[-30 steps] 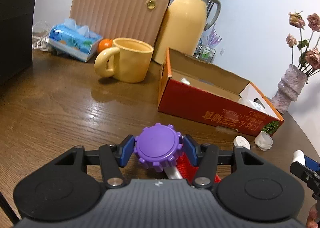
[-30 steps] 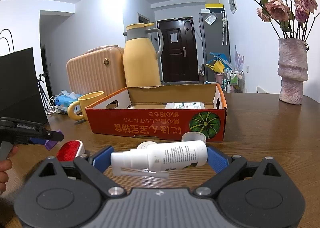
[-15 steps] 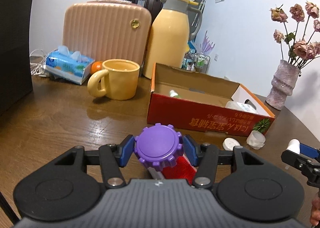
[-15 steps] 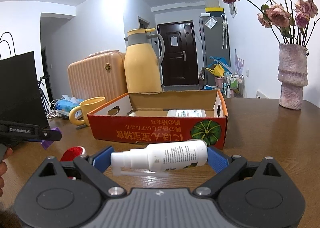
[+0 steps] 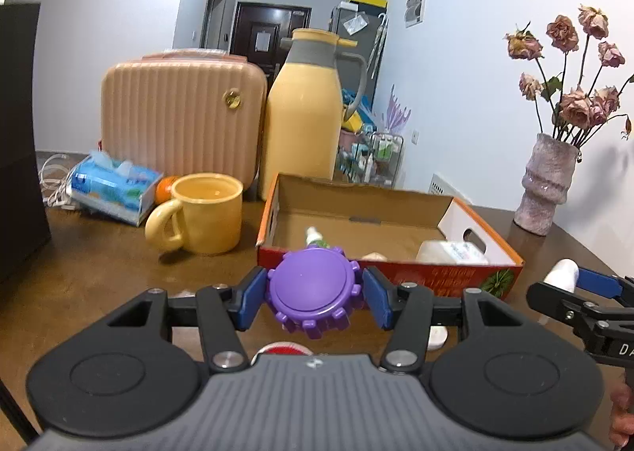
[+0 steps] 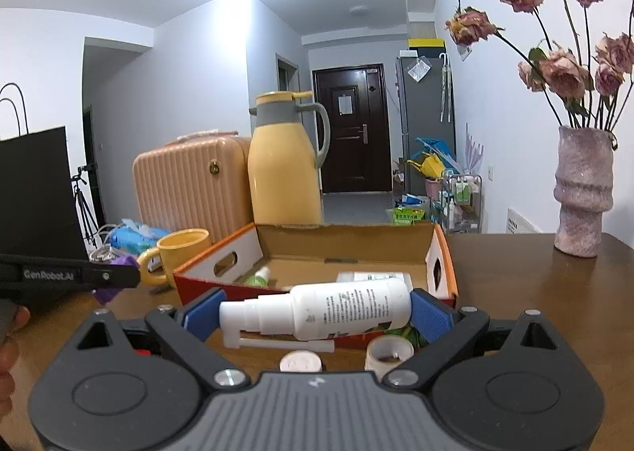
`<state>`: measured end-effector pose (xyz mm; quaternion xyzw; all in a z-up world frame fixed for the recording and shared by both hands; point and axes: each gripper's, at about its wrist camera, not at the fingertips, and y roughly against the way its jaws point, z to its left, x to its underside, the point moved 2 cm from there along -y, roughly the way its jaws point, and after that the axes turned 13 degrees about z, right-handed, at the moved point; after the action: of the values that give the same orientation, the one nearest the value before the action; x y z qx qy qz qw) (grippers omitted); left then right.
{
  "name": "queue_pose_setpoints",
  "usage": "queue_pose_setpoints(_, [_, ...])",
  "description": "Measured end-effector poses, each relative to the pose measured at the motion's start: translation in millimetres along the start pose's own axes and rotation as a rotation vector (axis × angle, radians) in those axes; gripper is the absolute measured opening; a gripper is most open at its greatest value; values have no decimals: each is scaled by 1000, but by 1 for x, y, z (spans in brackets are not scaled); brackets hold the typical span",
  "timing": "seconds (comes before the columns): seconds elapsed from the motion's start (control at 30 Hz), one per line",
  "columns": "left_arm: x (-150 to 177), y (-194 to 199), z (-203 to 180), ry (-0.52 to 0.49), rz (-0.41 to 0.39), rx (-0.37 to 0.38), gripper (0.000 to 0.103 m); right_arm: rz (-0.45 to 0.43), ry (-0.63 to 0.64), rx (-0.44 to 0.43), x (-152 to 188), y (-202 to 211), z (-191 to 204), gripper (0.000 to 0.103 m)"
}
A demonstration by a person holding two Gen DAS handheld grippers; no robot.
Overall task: Organize rigid objects
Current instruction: 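Carry the purple cap and white spray bottle over the cardboard box with both grippers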
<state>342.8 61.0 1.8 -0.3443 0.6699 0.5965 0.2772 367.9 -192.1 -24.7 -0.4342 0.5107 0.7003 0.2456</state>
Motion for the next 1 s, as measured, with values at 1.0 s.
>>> queue_pose_setpoints(1.0, [-72, -61, -24, 63, -52, -41, 55, 18, -57, 121, -64, -90, -12, 98])
